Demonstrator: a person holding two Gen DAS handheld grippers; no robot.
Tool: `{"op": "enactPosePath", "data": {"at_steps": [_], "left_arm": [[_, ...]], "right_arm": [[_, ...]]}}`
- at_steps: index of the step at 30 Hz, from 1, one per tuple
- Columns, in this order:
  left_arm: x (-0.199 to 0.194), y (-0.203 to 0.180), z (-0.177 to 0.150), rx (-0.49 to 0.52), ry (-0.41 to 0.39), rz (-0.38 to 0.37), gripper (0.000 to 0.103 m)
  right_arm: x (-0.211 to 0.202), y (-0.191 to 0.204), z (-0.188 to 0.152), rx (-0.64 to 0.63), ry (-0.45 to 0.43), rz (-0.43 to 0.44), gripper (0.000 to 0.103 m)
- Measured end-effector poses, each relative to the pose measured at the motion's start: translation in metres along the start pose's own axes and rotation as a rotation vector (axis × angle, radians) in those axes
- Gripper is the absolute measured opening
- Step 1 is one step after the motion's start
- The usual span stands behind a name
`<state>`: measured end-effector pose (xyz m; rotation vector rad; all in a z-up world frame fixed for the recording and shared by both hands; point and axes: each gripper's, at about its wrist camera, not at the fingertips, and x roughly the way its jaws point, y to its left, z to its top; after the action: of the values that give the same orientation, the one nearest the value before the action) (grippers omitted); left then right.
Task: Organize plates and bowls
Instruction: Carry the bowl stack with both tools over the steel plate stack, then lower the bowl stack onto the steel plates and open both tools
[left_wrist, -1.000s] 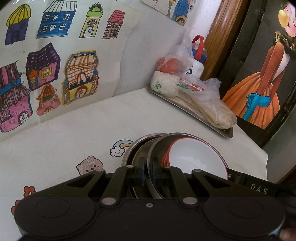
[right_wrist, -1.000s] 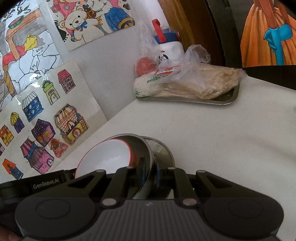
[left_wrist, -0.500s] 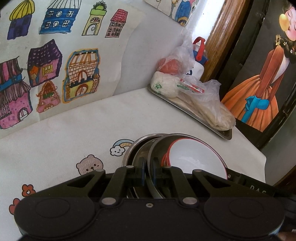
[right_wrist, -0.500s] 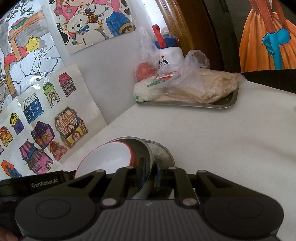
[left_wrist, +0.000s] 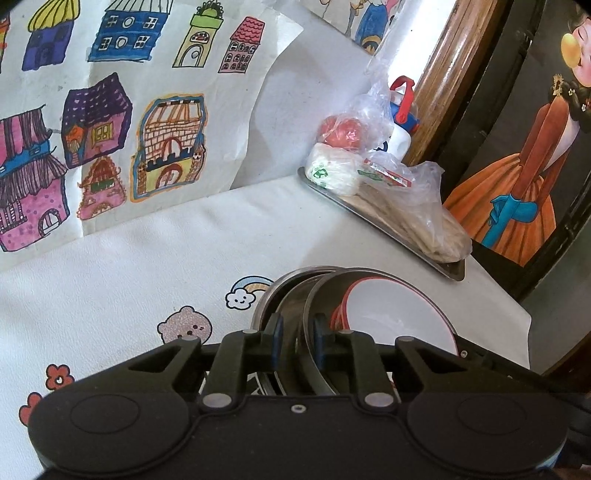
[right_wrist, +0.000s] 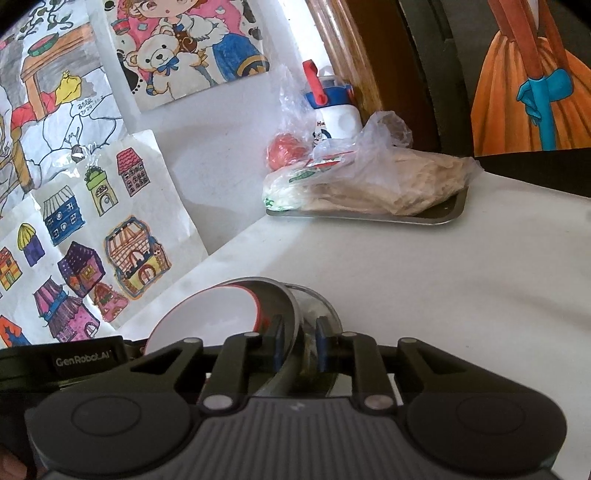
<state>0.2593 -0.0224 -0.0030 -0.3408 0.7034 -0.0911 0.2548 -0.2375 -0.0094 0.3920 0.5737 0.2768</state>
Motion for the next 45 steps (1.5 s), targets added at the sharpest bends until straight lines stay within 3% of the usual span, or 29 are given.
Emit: {"op": "enactPosePath", "data": {"at_steps": [7,16,19,20,25,34,36,38,42,45], "left_arm": [[-0.002,0.001,-0.001,0.001,-0.007,0.012,0.027],[-0.004,0.001,-0.001,0.002,-0.009,0.012,0.028],[-0.007,0.000,-0.001,0.003,-0.022,0.023,0.034],[-0.008,0.001,-0.001,0.003,-0.025,0.025,0.036],[-0.014,0.005,0.000,-0.007,-0.043,0.022,0.046],[-0.028,0.004,-0.002,0.008,-0.076,0.022,0.053],[-0.032,0.004,-0.002,0.009,-0.089,0.022,0.057],[-0.038,0.003,-0.003,0.011,-0.101,0.007,0.069],[-0.049,-0.002,-0.006,0.036,-0.127,0.000,0.073],[-0.058,-0.004,-0.009,0.052,-0.153,-0.004,0.082]], "right_arm": [[-0.002,-0.001,-0.002,-0.001,-0.008,-0.006,0.030],[-0.004,-0.002,-0.002,-0.002,-0.017,-0.007,0.032],[-0.008,-0.004,-0.002,-0.004,-0.042,-0.036,0.053],[-0.009,-0.006,-0.002,0.008,-0.043,-0.026,0.055],[-0.014,-0.009,-0.003,0.016,-0.047,-0.025,0.059],[-0.030,-0.010,-0.006,0.032,-0.079,-0.017,0.070],[-0.035,-0.009,-0.007,0.030,-0.091,-0.019,0.072],[-0.041,-0.008,-0.008,0.025,-0.106,-0.023,0.075],[-0.054,-0.008,-0.010,0.034,-0.135,-0.026,0.086],[-0.065,-0.008,-0.013,0.037,-0.154,-0.033,0.090]]}}
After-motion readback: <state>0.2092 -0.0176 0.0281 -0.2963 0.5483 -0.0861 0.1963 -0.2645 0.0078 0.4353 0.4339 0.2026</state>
